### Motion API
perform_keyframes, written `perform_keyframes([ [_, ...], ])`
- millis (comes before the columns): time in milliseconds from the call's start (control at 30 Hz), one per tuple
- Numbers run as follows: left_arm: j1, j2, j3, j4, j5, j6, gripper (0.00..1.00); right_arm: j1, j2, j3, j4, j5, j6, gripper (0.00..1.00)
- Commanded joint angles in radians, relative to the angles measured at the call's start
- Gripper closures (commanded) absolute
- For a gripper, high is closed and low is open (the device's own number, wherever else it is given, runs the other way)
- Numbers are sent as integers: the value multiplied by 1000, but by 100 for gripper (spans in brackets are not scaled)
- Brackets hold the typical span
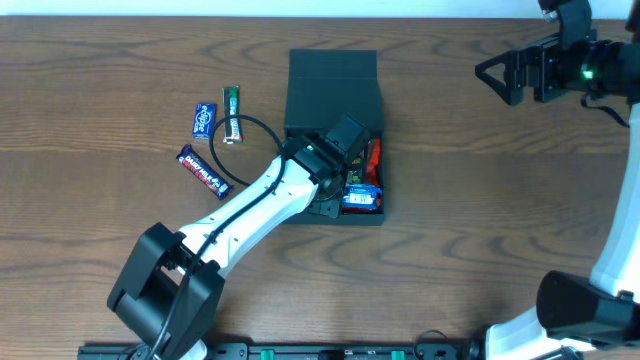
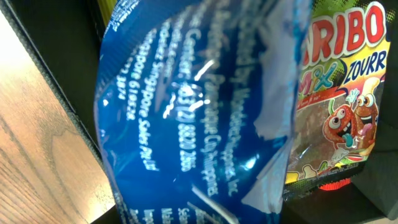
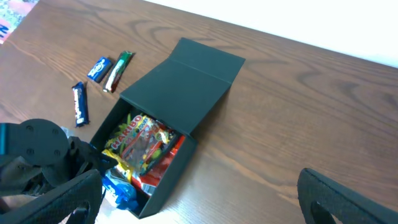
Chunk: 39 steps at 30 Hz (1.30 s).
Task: Pack container
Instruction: 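Push the blue bar down into the front of the box with the left gripper, then move the left gripper back to the purple Dairy Milk bar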
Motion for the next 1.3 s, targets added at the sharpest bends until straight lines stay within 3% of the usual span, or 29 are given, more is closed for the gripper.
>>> perform_keyframes([
  [0,-2,11,1,0,-25,-25,91,-8,1,-4,-3,-23,-6,1],
  [133,-2,11,1,1,-14,-26,49,-8,1,-4,-3,-23,-6,1],
  [300,-2,11,1,3,1,-26,22,-8,1,-4,-4,-23,-6,1],
  [467,-2,11,1,5,2,-26,21,-8,1,-4,-4,-23,-6,1],
  [667,-1,11,1,28,56,-20,31,-8,1,-4,-4,-23,-6,1],
  [833,6,-13,2,102,107,103,34,-8,1,-4,-4,-23,-6,1],
  [900,11,-37,2,129,114,161,24,-8,1,-4,-4,-23,-6,1],
  [933,14,-55,2,137,114,184,9,-8,1,-4,-4,-23,-6,1],
  [967,14,-69,2,137,114,192,5,-8,1,-4,-4,-23,-6,1],
  [1167,19,-180,2,135,46,224,5,-8,1,-3,-4,-23,-6,1],
  [1267,29,-240,2,114,-132,379,5,-8,1,-4,-5,-23,-6,1],
])
